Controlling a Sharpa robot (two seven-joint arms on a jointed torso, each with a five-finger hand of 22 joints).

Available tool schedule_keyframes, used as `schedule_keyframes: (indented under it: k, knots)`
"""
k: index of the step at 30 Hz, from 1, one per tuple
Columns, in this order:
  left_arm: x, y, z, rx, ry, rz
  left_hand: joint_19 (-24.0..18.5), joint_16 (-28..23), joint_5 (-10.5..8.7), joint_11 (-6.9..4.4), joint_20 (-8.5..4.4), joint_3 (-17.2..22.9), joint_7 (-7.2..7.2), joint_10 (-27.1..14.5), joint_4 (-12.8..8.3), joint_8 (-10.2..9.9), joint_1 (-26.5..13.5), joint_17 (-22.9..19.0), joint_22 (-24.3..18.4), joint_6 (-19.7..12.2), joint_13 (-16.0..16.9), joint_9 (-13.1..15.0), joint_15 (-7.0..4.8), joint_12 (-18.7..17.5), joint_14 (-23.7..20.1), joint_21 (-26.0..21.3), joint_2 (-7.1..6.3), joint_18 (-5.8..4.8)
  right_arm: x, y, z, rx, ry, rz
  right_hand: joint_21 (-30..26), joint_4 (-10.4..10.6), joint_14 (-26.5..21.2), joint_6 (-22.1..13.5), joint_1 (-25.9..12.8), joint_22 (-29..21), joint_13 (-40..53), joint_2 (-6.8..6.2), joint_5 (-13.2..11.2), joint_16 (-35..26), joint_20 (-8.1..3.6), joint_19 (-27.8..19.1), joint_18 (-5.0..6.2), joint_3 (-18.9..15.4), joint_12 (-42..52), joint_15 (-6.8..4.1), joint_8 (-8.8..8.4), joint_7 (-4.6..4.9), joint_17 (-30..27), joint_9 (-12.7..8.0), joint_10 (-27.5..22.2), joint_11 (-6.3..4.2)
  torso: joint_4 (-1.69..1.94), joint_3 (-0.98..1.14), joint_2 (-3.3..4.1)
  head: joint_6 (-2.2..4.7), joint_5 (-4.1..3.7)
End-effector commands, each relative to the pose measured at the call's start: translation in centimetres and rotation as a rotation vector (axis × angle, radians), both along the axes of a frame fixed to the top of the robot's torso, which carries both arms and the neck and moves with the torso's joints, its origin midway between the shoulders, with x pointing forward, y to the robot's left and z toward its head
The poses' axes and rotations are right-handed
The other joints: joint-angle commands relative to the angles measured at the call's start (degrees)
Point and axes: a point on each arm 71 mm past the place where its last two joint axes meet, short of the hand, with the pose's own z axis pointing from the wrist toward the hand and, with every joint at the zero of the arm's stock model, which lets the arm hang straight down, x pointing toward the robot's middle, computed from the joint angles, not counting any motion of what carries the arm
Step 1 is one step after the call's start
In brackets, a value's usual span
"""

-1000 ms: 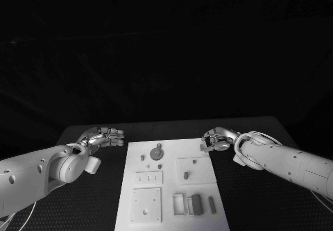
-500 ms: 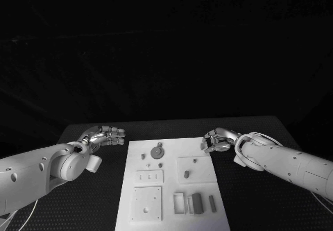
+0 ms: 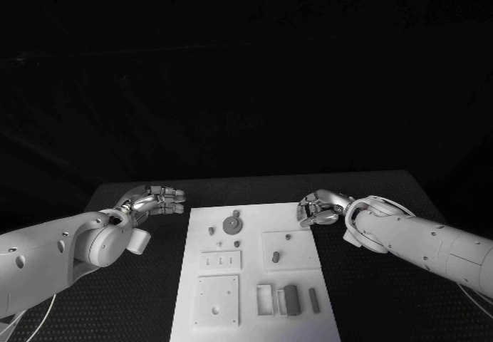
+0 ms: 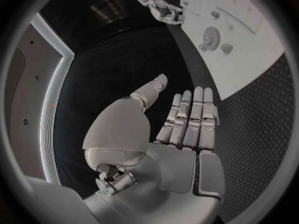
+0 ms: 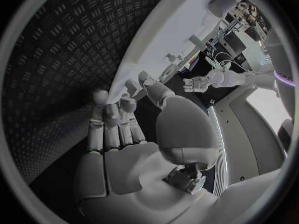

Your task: Assemble the parts on the task board

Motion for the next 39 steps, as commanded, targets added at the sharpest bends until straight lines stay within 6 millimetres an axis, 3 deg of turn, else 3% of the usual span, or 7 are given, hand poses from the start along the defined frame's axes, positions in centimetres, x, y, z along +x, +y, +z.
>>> schedule_keyframes:
  k: [1,19,39]
  knots:
    - [-0.02,-0.22,0.09,-0.008,-0.006,-0.018,-0.12,-0.29,-0.33,0.08,0.45,-0.21,-0.28,0.01,-0.2,0.06,0.04,0.08,0.08,0.18,-0.06,-0.01,0.23,0.0,-0.13,-0.26,0.44,0.33,-0.06,0.41,-0.01,0.0,-0.007,0.02,0.4,-0.03,-0.06,1.74,0.05,1.13,-0.08,0.96,0.11,0.34,-0.11,0.45,-0.56,-0.17,0.51,-0.12,0.42,0.93,-0.07,0.16,0.09,0.07,0.0,-0.02,0.0,-0.03,-0.06]
    - [-0.04,-0.23,0.06,-0.007,-0.001,-0.02,-0.12,-0.32,-0.34,0.03,0.45,-0.31,-0.18,0.05,-0.18,0.0,-0.08,0.12,0.12,0.11,-0.06,-0.05,0.21,0.0,-0.13,-0.29,0.41,0.34,0.0,0.69,-0.28,-0.013,-0.006,0.023,0.9,-0.11,0.13,4.34,0.58,1.01,-0.44,3.46,0.11,0.85,-0.39,0.58,-0.56,0.23,1.03,-0.19,1.58,0.94,-0.41,0.59,0.3,0.06,0.01,-0.05,-0.01,-0.13,-0.09]
    - [-0.07,-0.13,0.05,-0.007,0.003,-0.02,-0.13,-0.42,-0.4,0.12,0.48,-0.66,0.11,-0.09,-0.06,-0.16,-0.7,0.2,0.21,-0.08,-0.1,-0.12,0.25,-0.07,-0.16,-0.33,0.4,0.33,0.01,0.87,-0.35,-0.029,-0.014,0.026,1.25,-0.13,0.28,6.21,1.18,0.97,-0.77,5.11,0.12,1.16,-0.5,0.65,-0.56,0.63,1.4,-0.33,2.15,0.69,-0.7,0.69,0.56,-0.17,-0.01,-0.06,0.01,-0.42,-0.13]
